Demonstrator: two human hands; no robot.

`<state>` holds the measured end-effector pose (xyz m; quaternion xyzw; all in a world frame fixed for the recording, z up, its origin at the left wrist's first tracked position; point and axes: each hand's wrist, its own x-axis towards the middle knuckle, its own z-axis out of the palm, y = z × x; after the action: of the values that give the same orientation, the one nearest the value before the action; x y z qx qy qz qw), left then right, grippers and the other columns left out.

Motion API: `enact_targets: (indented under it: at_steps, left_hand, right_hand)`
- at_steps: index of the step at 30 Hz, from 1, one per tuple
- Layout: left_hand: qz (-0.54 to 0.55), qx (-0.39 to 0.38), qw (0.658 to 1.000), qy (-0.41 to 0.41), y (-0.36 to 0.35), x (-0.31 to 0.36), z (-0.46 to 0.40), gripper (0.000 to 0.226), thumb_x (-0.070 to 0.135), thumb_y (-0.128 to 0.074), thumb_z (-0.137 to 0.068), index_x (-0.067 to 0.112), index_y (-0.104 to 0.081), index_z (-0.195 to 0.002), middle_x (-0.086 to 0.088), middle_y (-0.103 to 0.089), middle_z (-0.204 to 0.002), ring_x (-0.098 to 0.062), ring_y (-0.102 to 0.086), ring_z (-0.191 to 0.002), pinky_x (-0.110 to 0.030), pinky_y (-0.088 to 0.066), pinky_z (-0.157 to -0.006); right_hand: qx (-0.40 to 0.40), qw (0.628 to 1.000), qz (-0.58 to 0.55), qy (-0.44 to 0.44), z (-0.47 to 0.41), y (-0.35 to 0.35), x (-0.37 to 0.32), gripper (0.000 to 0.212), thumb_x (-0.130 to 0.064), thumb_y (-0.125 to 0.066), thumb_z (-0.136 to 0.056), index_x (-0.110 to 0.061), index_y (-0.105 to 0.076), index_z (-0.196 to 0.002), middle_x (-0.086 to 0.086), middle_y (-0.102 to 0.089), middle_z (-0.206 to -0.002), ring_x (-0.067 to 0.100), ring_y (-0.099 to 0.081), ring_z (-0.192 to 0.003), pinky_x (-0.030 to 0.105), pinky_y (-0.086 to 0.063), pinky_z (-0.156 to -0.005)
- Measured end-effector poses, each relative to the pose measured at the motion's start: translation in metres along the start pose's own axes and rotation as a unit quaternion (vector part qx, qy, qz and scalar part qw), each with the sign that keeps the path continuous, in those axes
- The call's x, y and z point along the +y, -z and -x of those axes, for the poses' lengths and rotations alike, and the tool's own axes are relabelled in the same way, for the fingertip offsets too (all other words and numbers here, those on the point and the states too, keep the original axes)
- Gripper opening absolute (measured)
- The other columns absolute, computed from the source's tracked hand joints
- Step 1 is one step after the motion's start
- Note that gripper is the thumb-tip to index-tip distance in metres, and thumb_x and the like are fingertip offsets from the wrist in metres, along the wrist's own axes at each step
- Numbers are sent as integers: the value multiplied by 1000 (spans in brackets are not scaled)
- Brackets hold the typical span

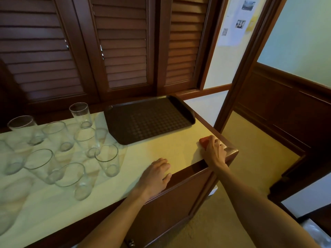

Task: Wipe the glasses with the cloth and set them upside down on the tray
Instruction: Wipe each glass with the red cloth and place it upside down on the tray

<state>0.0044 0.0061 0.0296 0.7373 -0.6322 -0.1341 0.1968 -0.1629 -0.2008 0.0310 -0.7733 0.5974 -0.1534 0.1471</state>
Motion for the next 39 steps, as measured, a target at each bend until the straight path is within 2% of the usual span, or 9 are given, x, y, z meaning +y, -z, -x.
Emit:
enact_targets:
  at_steps: [4,8,10,15,20,26,30,33,39]
  left_hand:
    - [-35,105,994,-1,31,0,13,32,29,-51,-108,17,-65,-134,5,-61,-141,-10,-53,-132,-21,-41,-107]
    - [-129,237,963,12,70,-12,29,21,25,-80,-87,15,-78,-106,-1,-74,-116,-20,-67,-111,-37,-56,-94]
    - [-187,233,951,86,97,-16,37,45,37,-84,-80,16,-75,-118,-6,-69,-131,-26,-63,-123,-45,-54,-98]
    - [-233,64,944,223,149,-31,48,85,49,-71,-89,18,-31,-157,-9,-35,-162,-30,-34,-149,-45,-32,-119]
    - [-184,-11,951,247,160,-49,48,75,29,-85,-82,16,-46,-144,-8,-55,-139,-29,-59,-126,-38,-50,-95]
    - [-108,14,962,251,161,-57,49,78,26,-97,-71,12,-56,-135,-10,-57,-139,-29,-60,-124,-38,-54,-95]
    - [-45,114,972,202,171,-53,60,75,25,-98,-67,16,-59,-130,1,-56,-131,-21,-58,-119,-33,-52,-87]
    - [85,198,963,162,197,-45,74,70,22,-99,-64,20,-62,-124,9,-51,-119,-12,-56,-111,-24,-47,-83]
    - [380,260,882,102,257,-21,108,82,-2,-95,-66,24,-62,-136,-1,-66,-122,-9,-74,-97,-22,-59,-76]
  right_hand:
    - [-27,987,-143,-70,14,11,-27,69,-33,-76,-90,-8,-35,-140,10,-54,-122,30,-61,-103,38,-52,-76]
    - [-111,921,-354,-121,41,24,-60,32,-31,-70,-92,-4,-62,-107,13,-65,-83,25,-60,-64,37,-50,-55]
    - [-203,861,-452,-113,58,36,-83,29,-29,-60,-96,-1,-63,-103,14,-59,-73,25,-54,-58,35,-48,-52]
    - [-364,654,-643,-161,87,37,-140,28,-10,-43,-92,-1,-57,-114,18,-58,-101,36,-65,-95,48,-57,-77]
    - [-361,718,-582,-128,106,32,-166,41,-33,-42,-94,-1,-62,-109,16,-63,-90,25,-57,-76,35,-45,-68]
    - [-330,741,-572,-123,116,26,-168,27,-8,-53,-100,0,-52,-126,20,-61,-111,32,-61,-95,44,-54,-74]
    - [-281,759,-579,-98,121,31,-165,81,-11,-85,-72,2,-45,-141,26,-64,-122,41,-67,-106,53,-60,-83]
    - [-289,749,-590,-89,130,50,-175,66,-17,-85,-68,4,-58,-124,26,-68,-112,43,-69,-97,43,-60,-62]
    - [-226,740,-634,-16,148,99,-230,11,-23,-71,-92,-19,-64,-100,16,-68,-100,32,-66,-85,40,-56,-65]
